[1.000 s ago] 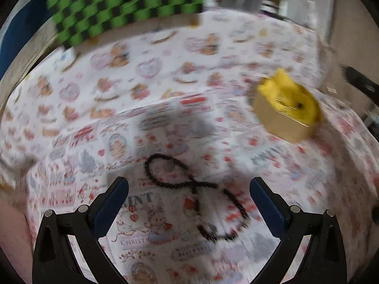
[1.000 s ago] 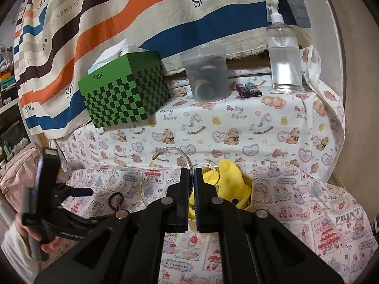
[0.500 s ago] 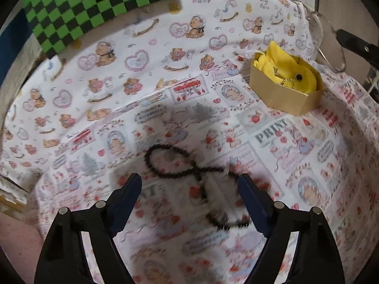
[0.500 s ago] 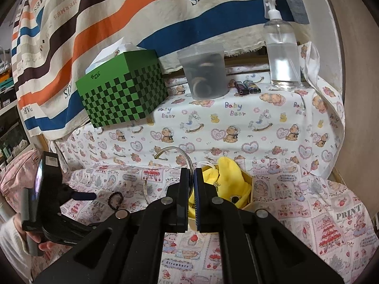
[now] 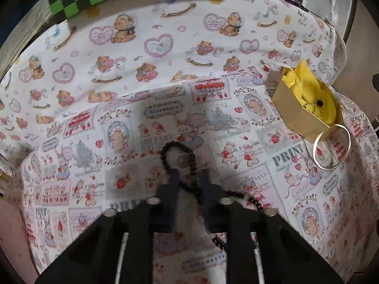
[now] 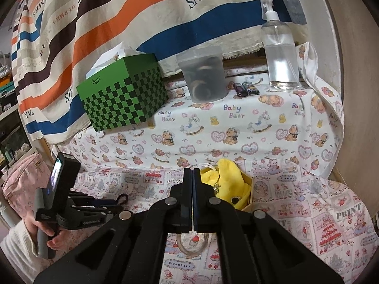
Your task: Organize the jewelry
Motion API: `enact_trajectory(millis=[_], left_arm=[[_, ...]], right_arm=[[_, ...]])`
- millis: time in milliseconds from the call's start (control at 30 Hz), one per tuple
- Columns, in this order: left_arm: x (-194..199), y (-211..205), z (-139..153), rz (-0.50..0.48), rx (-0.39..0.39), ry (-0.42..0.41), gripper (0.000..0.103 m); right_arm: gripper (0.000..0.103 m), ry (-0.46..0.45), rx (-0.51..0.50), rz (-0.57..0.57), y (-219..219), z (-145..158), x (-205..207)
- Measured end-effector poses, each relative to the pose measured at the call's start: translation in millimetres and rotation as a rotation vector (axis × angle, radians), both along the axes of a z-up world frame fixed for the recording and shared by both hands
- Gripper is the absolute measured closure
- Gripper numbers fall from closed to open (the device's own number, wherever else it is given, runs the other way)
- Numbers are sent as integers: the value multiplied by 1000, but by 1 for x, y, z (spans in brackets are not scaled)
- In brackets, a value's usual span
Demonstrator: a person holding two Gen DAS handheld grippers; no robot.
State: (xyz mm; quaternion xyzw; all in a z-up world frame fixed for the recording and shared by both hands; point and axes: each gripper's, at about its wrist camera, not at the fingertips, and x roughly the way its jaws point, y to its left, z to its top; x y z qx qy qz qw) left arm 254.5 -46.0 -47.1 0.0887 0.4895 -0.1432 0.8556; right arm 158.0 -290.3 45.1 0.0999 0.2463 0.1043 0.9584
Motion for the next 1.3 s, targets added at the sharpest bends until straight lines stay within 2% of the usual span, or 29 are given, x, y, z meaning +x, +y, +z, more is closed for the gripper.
enact_trajectory(millis=[100,233,367,600,700,800,867,900,933,1100,1300], left_arm=[[-8,5,4,4,-6,1,97],[-23,13,11,24,-15,-14,97],[-38,21,39,37,-54,-67,97],[-64,22,130,61,-137,-288,100],[-80,17,173,63,-130,-412,100],[-89,15,206,64,-149,-473,100],[-92,12,216,60,-153,-478,101],[-94,10,218,56,-147,-481,101],[-95,6,217,54,-126,-486,101],[-94,-8,180,48,-10,-437,100],[-82,-5,128,48,19,-355,100]], right_arm=[[103,20,-4,-5,0,-3,2],[103,45,-2,-8,-1,-7,6],[102,53,-6,-16,-2,-7,9],[102,70,-5,-51,-8,-6,10],[101,123,-23,-70,-12,-8,15],[92,254,-85,-40,-12,-17,23],[76,303,-104,16,-9,-20,24],[57,333,-121,55,-5,-24,25],[49,368,-136,97,0,-28,26],[49,474,-127,138,10,-51,36],[49,521,-173,131,21,-72,45]])
